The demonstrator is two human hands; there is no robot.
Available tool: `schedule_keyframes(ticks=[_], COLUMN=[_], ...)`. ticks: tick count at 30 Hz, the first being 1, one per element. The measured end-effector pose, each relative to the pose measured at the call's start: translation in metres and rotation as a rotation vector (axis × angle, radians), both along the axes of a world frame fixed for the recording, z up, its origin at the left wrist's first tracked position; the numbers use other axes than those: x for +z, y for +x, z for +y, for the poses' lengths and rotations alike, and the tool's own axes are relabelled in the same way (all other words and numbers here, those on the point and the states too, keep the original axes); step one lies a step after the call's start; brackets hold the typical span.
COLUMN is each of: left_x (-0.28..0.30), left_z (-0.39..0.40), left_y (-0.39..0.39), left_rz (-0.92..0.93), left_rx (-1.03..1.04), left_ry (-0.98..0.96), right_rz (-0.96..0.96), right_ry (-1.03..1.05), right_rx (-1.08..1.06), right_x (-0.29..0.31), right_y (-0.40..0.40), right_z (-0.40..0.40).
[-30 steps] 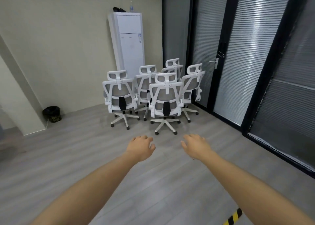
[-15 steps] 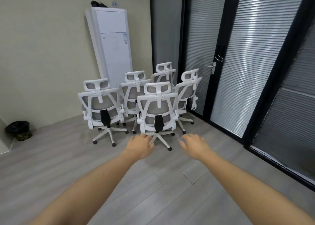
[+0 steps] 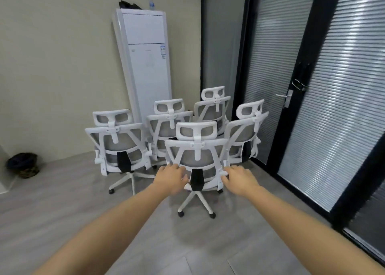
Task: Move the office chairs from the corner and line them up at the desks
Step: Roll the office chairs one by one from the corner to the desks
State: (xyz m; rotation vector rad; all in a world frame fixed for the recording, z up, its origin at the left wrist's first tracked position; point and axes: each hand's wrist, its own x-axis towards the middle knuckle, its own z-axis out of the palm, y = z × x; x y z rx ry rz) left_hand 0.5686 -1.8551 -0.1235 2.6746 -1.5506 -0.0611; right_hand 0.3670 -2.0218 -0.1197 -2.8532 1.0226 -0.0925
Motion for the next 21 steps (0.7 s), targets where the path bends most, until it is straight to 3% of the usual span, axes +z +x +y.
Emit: schedule_keyframes(ticks=[9,21], left_x=[0.002,-0.020], left_z=[-0.142,-0.329], left_y=[0.101,0.266], left_rz=[0.025,0.028], left_rx=[0.099,0.029], left_ry=[-0.048,0.027], right_rz=[-0.026,-0.036], right_ry=[0.002,0.043], right_rx=[0.112,0.120], right_x=[0.003,-0.023], right_y=[0.123,0.284], right_z=[-0.151,-0.328])
